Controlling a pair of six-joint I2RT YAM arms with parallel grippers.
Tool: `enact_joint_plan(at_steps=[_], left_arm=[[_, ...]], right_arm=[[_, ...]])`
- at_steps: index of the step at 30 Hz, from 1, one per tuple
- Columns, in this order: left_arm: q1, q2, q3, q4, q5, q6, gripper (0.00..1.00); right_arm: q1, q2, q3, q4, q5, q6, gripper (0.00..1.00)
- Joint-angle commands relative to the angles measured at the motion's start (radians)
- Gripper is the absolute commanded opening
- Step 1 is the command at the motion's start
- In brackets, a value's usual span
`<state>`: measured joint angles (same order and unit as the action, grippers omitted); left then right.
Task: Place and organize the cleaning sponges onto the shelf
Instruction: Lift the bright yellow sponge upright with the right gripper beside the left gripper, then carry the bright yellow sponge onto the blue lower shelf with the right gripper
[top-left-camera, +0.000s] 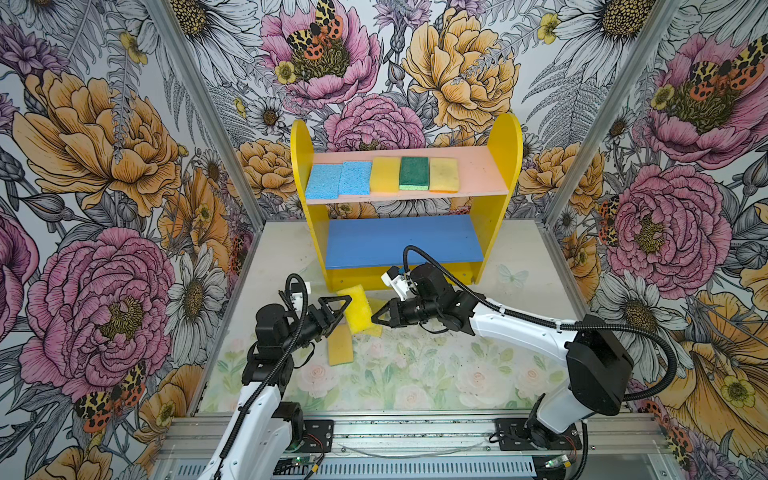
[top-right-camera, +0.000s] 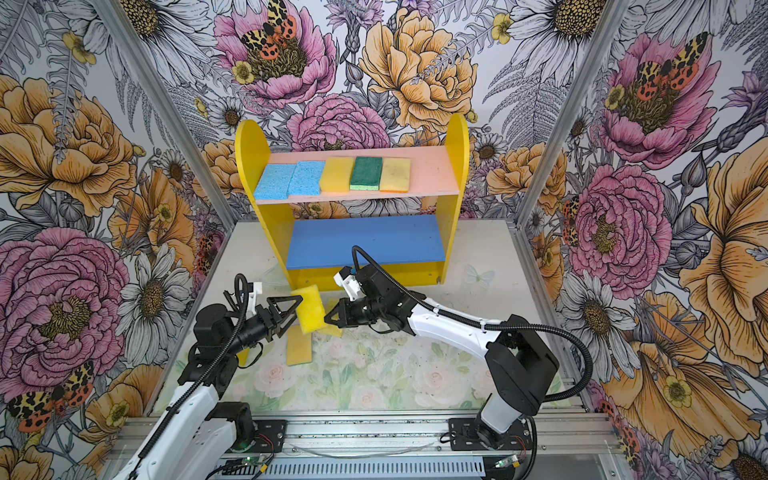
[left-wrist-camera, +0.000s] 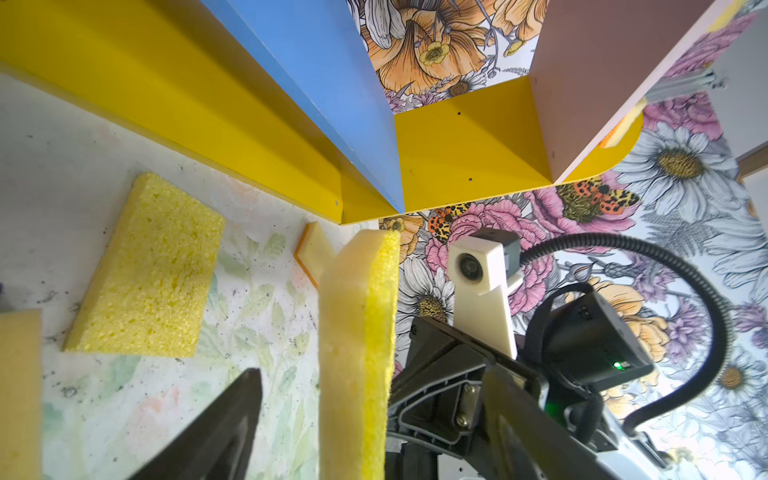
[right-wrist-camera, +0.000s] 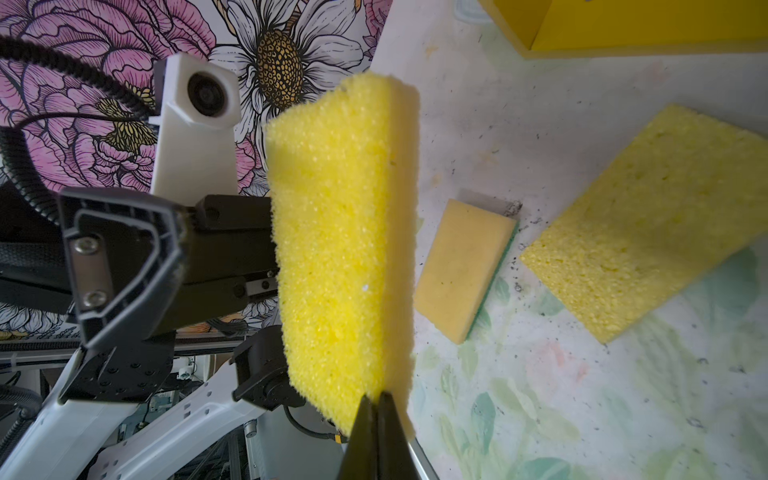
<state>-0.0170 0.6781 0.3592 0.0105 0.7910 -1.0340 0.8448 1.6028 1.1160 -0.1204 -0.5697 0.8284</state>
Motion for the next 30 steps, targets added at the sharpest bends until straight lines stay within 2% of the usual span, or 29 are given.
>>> enact_joint_plan(at_steps=[1,6,10,14,23,30], left_arm=[[0.024,-0.047,0.054,-0.117,0.006,0.086,0.99],[0.069,-0.128,0.112,-0.336,-0.088,0.200,0.99],[0.075,-0.154,0.180,-0.564,-0.258,0.318,0.99],[0.075,-0.153,0.221,-0.631,-0.342,0.334,0.99],[0.071,-0.117,0.398,-0.758,-0.470,0.446,0.99],[0.072,-0.130,0.400,-0.802,-0.550,0.502,0.99]], right_arm=[[-0.013,-0.006,0.039,0.034,0.062,0.025,0.00],[-0.039,0.007,0.067,0.034,0.113,0.038,0.00],[-0.047,0.042,0.122,0.033,0.159,0.047,0.00],[-0.084,0.122,0.209,0.032,0.205,0.063,0.00],[-0.086,0.327,0.434,0.033,0.304,0.053,0.00],[-0.085,0.457,0.579,0.033,0.322,0.053,0.00]])
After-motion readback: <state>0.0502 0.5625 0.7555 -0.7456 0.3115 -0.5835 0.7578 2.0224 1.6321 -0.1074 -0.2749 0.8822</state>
